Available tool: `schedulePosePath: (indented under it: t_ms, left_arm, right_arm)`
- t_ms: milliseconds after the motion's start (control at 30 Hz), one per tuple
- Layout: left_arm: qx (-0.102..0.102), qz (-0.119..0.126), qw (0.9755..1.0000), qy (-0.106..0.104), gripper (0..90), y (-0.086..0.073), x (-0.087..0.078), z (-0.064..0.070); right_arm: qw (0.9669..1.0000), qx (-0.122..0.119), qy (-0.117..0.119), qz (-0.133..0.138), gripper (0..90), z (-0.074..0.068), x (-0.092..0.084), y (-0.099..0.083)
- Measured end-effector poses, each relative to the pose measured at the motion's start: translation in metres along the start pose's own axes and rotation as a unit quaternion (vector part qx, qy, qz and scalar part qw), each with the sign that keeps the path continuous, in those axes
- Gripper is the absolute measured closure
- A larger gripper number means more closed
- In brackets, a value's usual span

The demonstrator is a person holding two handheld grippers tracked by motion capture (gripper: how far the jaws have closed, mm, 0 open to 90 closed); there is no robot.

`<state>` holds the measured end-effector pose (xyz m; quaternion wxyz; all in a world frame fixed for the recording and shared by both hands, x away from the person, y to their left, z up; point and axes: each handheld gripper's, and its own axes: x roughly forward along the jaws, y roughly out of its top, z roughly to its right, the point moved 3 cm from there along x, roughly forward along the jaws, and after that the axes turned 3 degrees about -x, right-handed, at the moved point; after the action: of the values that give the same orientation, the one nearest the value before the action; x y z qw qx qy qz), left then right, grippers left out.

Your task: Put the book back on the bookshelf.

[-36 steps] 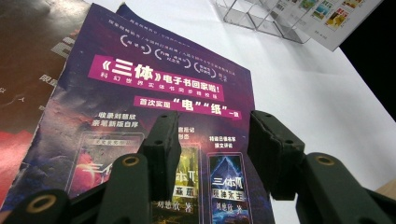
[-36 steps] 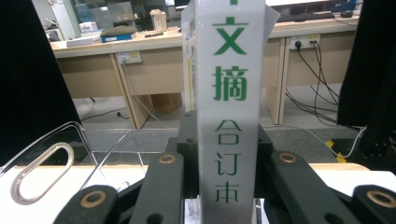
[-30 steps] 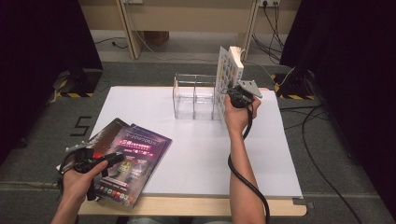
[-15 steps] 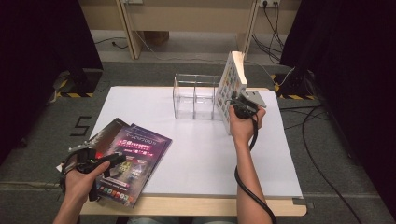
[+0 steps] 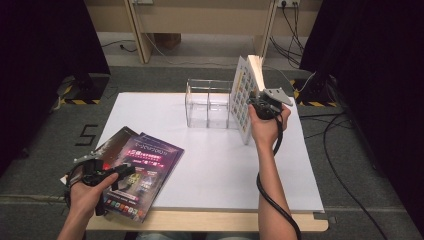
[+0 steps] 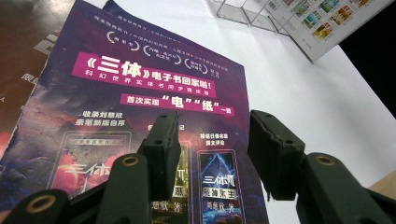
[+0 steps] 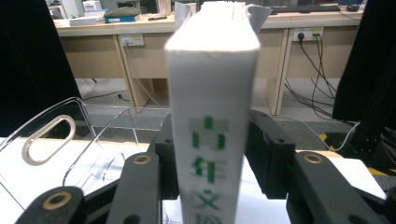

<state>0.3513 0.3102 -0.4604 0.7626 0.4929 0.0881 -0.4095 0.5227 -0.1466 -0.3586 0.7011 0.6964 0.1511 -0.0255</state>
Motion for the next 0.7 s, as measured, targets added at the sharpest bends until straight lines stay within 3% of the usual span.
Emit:
schedulePosePath:
  t_ms: [167,367,700]
  left_arm:
    - [0.000,-0.001,1.0000,0.000,52.8,0.0000,0.0002,-0.0004]
    - [0.000,-0.001,1.0000,0.000,52.8,-0.0003,0.0004,-0.0012]
    - [-0.001,0.000,1.0000,-0.001,52.9,-0.0001,0.0001,-0.0019]
  right_arm:
    - [0.9999,0.000,-0.003,-0.010,63.4,-0.0018,0.0051,0.0013]
    - [0.9996,0.002,-0.012,-0.025,73.4,-0.0044,0.0099,0.0006]
    - [0.9997,0.000,-0.009,-0.024,74.2,-0.0043,0.0090,0.0005]
